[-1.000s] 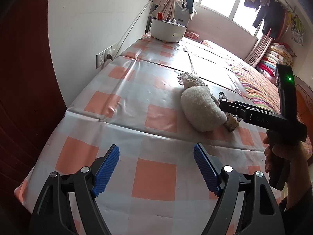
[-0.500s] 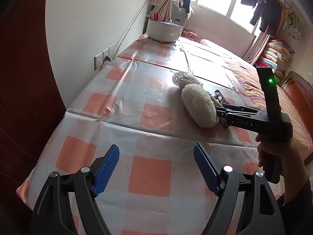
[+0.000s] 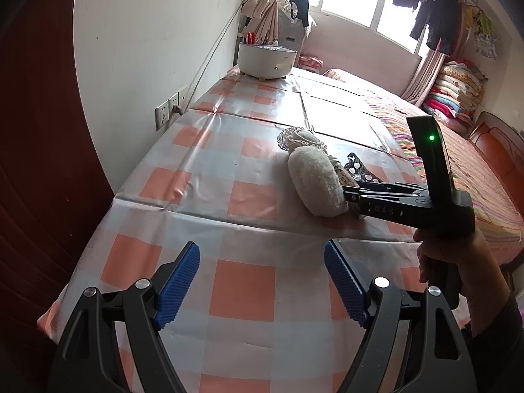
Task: Collect trash
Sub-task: 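Grasp the white-capped printed tube upright with the right tool, then grasp the white plush toy with the left tool while the right tool lifts the tube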
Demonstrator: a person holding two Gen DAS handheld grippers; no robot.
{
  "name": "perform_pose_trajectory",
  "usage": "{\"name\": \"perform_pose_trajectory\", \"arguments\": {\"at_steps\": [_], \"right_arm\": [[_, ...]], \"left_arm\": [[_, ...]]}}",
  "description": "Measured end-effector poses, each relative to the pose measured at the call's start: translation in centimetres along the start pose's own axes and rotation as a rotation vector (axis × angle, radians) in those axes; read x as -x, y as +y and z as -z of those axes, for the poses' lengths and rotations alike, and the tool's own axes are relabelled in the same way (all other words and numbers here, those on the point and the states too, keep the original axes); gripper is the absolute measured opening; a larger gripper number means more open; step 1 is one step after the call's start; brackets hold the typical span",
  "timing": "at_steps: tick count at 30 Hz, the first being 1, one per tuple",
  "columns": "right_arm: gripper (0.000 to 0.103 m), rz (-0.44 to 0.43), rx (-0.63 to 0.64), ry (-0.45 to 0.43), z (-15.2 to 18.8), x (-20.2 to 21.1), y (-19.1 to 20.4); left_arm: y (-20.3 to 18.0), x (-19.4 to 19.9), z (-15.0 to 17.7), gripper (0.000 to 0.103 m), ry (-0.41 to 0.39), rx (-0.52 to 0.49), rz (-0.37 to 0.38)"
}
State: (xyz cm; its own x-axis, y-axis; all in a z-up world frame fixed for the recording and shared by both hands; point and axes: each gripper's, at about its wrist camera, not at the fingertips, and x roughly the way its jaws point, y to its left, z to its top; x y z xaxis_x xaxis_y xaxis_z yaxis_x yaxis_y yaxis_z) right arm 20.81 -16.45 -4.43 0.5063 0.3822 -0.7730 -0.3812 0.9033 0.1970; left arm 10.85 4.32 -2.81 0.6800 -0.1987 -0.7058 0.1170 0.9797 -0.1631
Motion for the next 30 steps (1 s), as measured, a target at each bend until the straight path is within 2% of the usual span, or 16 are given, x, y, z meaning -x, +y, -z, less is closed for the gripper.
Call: {"name": "perform_pose_trajectory", "arguments": {"at_steps": [5, 9, 16, 20, 25, 30], "right_arm": [[0.030, -0.014, -0.011, 0.000, 1.0, 0.9, 0.4], [0.029, -0.064, -0.063, -0.021, 1.5, 2.5, 0.1], [0.028, -0.119, -0.134, -0.062, 2.9, 5.3, -0.9], [0.028, -0.056, -0.097, -0.044, 4.1, 5.5, -0.9], [0.028, 0.005, -0.057, 0.006, 5.1, 4.5, -1.0], [0.030, 0.040, -0.010, 0.009, 4.3, 4.2, 0.4]], "left_arm": [[-0.2, 0.7, 0.0, 0.076, -0.022, -0.017, -0.008], [-0.3, 0.8, -0.1, 0.076, -0.026, -0.013, -0.004], [-0.5, -0.7, -0.6, 0.076, 0.005, -0.016, -0.009], [-0.8, -1.9, -1.0, 0.076, 0.039, -0.010, 0.002], [-1.6, -2.2, -1.0, 0.076, 0.037, -0.019, 0.006], [-2.1, -2.4, -0.8, 0.076, 0.047, -0.035, 0.009]]}}
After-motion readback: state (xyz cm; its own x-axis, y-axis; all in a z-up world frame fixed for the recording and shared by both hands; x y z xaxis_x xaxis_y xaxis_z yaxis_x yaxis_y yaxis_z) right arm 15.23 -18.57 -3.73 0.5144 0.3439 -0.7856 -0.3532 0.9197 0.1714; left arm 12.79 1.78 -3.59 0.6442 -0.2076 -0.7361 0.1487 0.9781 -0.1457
